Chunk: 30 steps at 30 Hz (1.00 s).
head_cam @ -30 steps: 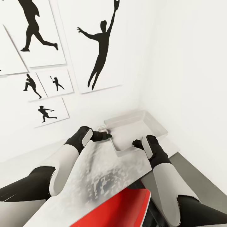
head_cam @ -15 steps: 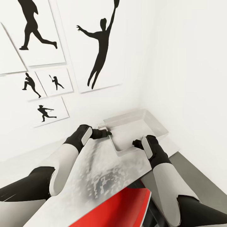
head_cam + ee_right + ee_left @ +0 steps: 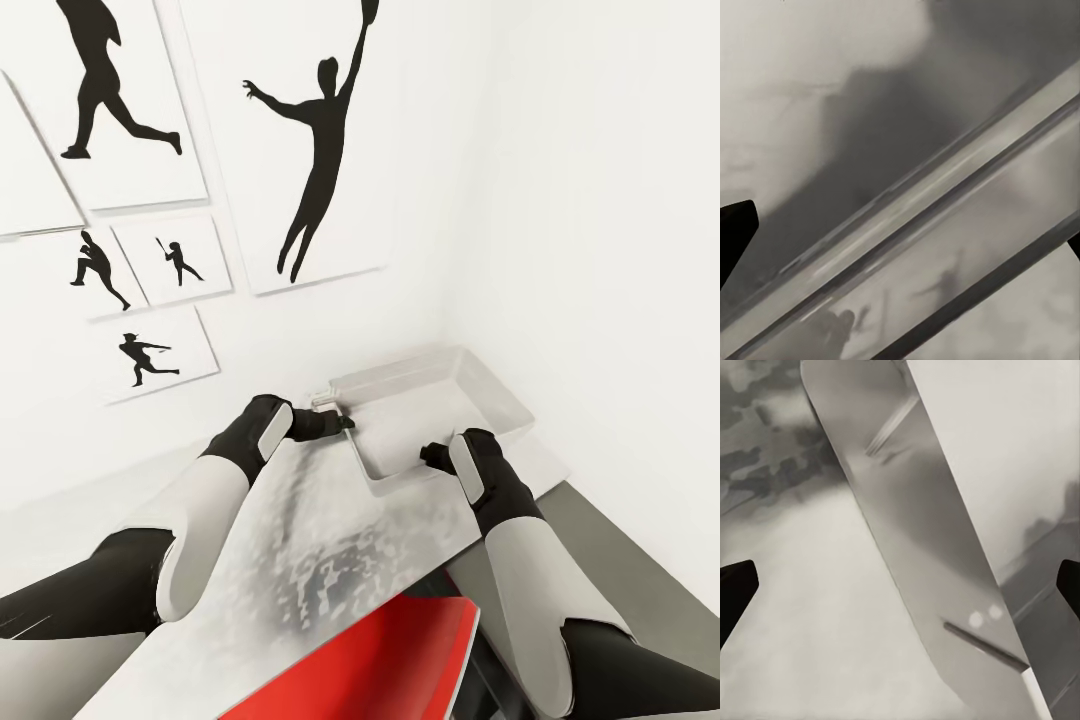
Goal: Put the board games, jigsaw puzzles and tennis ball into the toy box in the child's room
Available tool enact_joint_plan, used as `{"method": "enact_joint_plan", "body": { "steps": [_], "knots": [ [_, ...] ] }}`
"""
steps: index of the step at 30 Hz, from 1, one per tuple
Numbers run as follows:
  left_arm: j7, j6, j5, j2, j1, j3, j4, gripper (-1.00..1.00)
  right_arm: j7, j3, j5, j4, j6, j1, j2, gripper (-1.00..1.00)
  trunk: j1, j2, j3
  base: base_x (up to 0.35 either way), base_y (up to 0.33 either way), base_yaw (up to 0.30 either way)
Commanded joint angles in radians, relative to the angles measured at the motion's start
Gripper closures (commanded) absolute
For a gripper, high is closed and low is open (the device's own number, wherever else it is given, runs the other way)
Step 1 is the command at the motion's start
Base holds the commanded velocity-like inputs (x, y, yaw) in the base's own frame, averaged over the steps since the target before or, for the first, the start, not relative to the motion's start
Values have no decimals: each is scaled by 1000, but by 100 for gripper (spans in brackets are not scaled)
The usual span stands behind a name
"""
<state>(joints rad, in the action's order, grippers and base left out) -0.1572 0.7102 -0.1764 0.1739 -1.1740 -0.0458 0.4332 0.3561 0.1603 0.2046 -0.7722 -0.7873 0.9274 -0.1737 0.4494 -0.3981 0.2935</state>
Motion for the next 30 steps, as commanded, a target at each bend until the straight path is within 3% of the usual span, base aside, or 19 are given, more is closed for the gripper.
{"method": "enact_joint_plan", "body": {
  "steps": [1,16,20,30],
  "knots": [
    [-1,6,-2,1,-1,-5,1,-100,9,2,9,-1,-3,1,-1,-100,1,-2,2,0,0,0],
    [0,3,0,1,-1,-5,-3,-100,9,2,9,-1,-3,1,-1,-100,1,-2,2,0,0,0],
    [4,-39,1,1,-1,-4,-13,-100,9,2,9,-1,-3,1,-1,-100,1,-2,2,0,0,0],
    [104,-97,2,1,-1,-4,-53,-100,9,-12,9,-1,-4,1,-1,-100,1,-2,2,0,0,0]
  ]
}}
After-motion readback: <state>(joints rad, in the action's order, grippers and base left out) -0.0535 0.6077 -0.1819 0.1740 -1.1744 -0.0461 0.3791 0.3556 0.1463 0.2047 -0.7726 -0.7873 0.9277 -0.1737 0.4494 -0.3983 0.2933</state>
